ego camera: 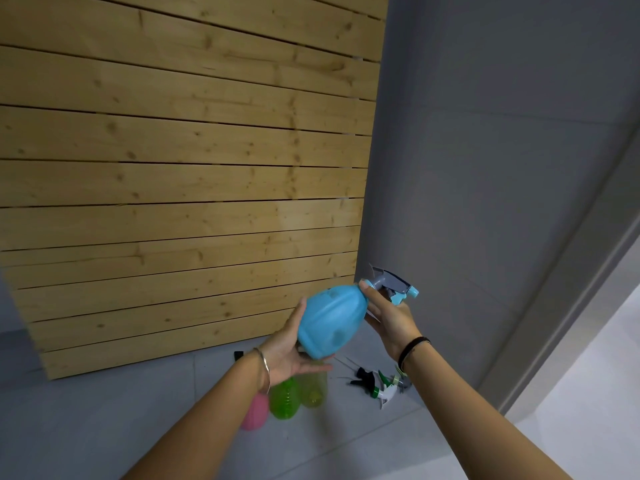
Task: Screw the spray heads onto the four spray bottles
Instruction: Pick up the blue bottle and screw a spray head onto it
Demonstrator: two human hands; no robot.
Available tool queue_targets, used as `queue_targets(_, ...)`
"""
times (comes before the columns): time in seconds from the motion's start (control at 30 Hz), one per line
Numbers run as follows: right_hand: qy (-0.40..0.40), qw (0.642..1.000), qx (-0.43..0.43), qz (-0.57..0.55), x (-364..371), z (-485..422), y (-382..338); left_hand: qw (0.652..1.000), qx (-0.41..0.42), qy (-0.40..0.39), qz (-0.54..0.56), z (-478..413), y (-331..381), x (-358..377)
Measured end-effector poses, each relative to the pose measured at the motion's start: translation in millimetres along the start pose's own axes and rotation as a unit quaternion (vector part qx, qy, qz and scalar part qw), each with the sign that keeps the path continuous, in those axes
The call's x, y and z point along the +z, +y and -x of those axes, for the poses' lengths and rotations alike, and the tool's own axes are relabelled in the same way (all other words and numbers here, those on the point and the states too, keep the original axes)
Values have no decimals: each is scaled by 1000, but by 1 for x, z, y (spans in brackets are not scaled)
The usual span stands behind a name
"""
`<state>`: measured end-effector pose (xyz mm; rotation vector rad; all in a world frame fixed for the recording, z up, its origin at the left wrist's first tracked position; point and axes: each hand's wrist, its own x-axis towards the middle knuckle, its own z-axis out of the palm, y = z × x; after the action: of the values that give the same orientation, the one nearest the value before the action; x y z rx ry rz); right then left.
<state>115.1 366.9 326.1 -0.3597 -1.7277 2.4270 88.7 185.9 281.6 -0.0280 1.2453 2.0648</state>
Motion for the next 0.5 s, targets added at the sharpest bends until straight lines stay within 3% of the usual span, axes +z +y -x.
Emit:
queue_targets(0.1, -6, 1000, 13, -12, -1, 0, -1, 995, 93, 14, -19, -3, 3, 2)
queue_targets(0.17, -11, 1000, 13, -8, 0, 1, -1, 996, 81, 21, -11, -1, 3, 5)
queue_targets(0.27, -9, 1000, 2, -6, 2, 1, -1, 999, -1, 39, 25, 0, 0, 4)
queue_targets(0.5, -47, 999, -6, -8, 2, 0, -8, 997, 65, -23, 20, 8, 12, -2)
